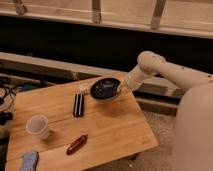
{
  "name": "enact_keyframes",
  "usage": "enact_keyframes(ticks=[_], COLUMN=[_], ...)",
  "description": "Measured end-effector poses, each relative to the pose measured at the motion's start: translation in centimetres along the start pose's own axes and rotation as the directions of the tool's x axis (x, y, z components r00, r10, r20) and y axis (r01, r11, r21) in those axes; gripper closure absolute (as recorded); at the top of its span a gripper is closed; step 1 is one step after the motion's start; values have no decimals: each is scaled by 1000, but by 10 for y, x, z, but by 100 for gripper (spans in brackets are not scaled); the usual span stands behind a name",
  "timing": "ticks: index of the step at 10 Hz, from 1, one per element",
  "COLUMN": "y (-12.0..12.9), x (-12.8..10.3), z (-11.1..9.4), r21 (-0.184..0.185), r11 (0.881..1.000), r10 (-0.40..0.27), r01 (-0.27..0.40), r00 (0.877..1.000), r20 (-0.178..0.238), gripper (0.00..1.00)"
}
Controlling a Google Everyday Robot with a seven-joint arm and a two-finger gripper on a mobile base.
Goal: Pick up the ceramic bowl
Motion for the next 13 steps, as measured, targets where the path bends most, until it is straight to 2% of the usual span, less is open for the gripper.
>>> enact_keyframes(ticks=[2,13], y=[3,4], x=[1,3], z=[-7,-17], r21=[-1,-10], r11=[1000,1000], r10=[-4,-17], r01=[4,17], r00=[1000,1000], r20=[0,5], gripper=[100,100])
